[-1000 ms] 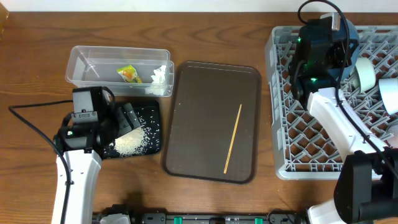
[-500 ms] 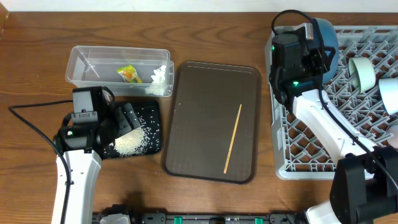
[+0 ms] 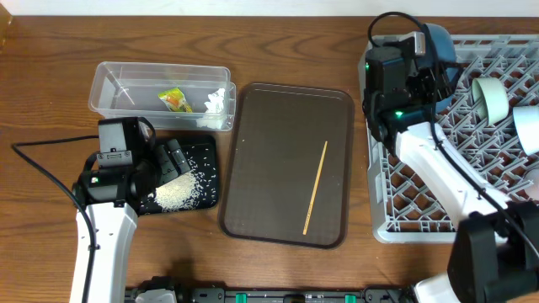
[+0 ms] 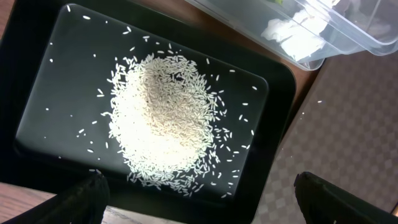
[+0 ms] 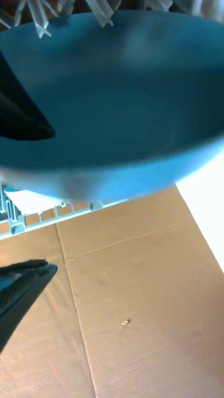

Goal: Sort waste into correct bins and load items into the dishwasher rack
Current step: 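Lift blue plate with right gripper and stand it in rack, then reach right gripper to wooden chopstick on brown tray and grasp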

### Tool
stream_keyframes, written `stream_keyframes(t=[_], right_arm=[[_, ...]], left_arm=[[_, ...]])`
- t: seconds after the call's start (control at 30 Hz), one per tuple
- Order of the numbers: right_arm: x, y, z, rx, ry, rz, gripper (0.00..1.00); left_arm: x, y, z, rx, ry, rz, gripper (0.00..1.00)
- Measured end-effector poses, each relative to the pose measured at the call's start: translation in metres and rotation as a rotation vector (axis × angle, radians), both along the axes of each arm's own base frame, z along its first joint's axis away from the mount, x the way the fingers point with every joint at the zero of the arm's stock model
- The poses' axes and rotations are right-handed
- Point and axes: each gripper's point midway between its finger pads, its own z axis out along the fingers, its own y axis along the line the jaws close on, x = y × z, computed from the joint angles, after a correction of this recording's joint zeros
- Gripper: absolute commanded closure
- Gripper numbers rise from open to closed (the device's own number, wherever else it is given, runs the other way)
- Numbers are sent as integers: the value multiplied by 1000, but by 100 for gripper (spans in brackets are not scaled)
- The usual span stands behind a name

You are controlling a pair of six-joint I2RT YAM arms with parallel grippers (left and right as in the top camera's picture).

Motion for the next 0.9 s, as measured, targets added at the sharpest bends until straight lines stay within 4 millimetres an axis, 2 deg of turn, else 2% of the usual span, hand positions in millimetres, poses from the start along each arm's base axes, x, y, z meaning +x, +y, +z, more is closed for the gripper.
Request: stream_keyframes(t=[0.1, 0.27, 0.37, 0.43, 0.5, 0.67, 0.8, 0.9], right_arm=[[-5, 1, 21, 43, -69, 20, 31], [-23, 3, 67, 150, -196, 98, 33], [-34, 12, 73, 229, -185, 180, 39], [-38, 23, 64, 309, -148, 247, 43], [-41, 36, 47, 401, -88, 307, 48], [-53, 81, -1, 691, 68, 428, 52], [-66, 122, -18, 896, 143, 504, 53], [-84, 159, -28, 1025, 222, 556, 52]], left_arm=[[0, 0, 0, 0, 0, 0, 2], [0, 0, 0, 0, 0, 0, 2], [0, 0, 0, 0, 0, 0, 2], [0, 0, 0, 0, 0, 0, 2], [0, 0, 0, -1, 0, 0, 2], [0, 0, 0, -1, 0, 0, 2], [0, 0, 0, 0, 0, 0, 2], [0, 0, 0, 0, 0, 0, 2]])
